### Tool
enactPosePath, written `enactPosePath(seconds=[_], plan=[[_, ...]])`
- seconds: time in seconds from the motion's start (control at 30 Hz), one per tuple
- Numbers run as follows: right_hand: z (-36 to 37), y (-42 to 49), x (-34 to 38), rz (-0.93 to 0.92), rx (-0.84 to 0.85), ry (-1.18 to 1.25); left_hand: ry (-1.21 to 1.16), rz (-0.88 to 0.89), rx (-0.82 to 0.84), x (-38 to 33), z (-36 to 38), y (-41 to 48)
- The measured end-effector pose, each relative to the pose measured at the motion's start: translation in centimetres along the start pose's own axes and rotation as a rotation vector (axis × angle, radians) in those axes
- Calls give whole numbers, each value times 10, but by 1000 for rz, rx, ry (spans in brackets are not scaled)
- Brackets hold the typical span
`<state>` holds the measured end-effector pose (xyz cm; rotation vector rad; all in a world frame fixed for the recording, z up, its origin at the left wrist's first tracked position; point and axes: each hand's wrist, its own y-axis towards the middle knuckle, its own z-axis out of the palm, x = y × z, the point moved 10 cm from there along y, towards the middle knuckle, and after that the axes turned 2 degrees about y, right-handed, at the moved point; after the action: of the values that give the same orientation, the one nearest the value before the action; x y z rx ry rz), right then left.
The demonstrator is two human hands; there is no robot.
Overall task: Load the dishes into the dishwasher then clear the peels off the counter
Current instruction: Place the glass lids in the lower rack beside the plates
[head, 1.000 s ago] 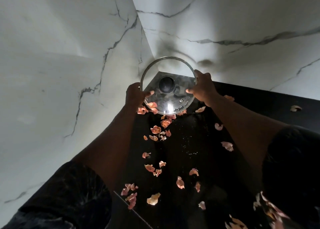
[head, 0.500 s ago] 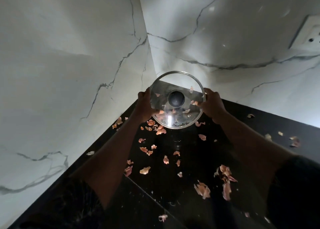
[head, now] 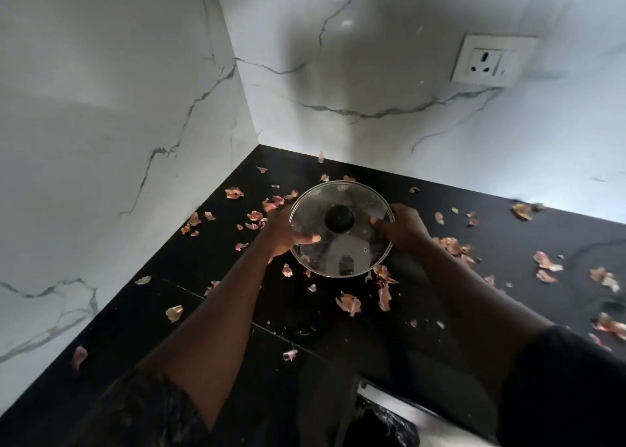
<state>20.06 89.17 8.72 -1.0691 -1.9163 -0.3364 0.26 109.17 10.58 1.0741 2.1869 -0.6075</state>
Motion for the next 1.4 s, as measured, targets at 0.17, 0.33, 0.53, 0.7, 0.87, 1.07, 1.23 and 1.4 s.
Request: enactPosePath(seconds=[0.17,0.33,0.53,0.7,0.87,1.07,1.23,1.4], plan=[[-30,-46,-40,55,-40,-10,56,30,91,-36,39,-29],[-68,-104,-84,56,-97,28,85,-19,129,-54,89,-52],[-125,-191,-164,167,-142,85,-123,-106,251,-110,164,-125],[-173,-274,-220,203,-257,59,-126,-119,333,-146,236,-170],[-223,-357,-283,360,-386,73,-77,-61,451,-196,306,-197],[-259,-444,-346,488,-509,161,18,46,616,-268,384,-232],[-257,-534,-398,639,-647,238,138,177,783,-302,455,-264],[-238,-634,-436,792,-819,327,285,388,924,-338,524,-321]])
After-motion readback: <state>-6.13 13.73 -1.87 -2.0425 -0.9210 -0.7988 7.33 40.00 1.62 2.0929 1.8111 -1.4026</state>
